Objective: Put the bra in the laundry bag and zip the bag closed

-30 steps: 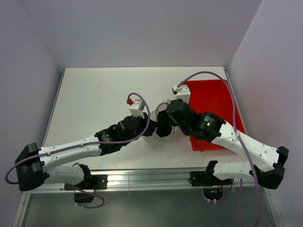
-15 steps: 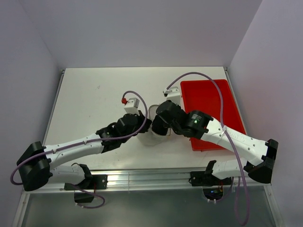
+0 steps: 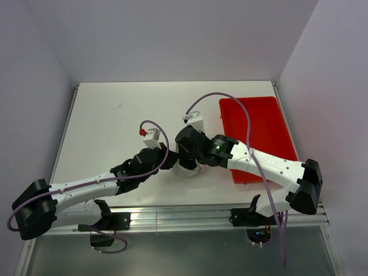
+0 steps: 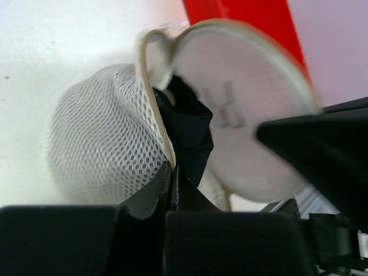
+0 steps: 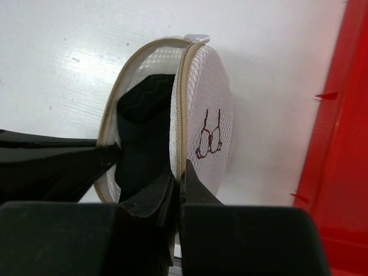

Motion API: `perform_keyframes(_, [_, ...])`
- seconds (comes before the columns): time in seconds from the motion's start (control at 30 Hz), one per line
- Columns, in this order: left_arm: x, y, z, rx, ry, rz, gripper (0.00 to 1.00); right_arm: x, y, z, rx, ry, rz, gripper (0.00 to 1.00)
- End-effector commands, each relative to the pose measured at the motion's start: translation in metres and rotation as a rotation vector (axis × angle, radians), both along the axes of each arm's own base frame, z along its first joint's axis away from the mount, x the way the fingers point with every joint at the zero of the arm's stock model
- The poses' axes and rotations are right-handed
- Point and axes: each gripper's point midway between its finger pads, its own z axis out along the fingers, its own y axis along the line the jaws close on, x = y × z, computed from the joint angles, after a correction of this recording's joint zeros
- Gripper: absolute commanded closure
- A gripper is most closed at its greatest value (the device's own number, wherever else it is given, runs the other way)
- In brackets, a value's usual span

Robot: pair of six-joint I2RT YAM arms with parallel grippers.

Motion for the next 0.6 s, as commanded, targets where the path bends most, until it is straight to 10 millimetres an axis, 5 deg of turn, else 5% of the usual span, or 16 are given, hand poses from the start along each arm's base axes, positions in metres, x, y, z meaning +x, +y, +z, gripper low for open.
perform_keyframes(0.0, [0.002, -0.014, 0.030, -0.105, -0.057, -0.033, 1.00, 0.000, 0.026, -0.003, 0.083, 0.011, 0.033, 1.00])
perform_keyframes(0.1, [0.003, -0.020, 0.028, -0.098, -0.049, -0.050, 1.00, -0.002, 0.038, 0.000, 0.119, 0.017, 0.049, 0.88])
perform_keyframes(0.3, [0.004, -0.022, 0.027, -0.100, -0.048, -0.046, 1.00, -0.008, 0.061, 0.003, 0.200, 0.042, 0.091, 0.47])
perform_keyframes(0.57, [0.011, 0.016, -0.011, 0.014, 0.030, 0.121, 1.00, -0.008, 0.051, 0.016, 0.286, 0.012, 0.024, 0.33])
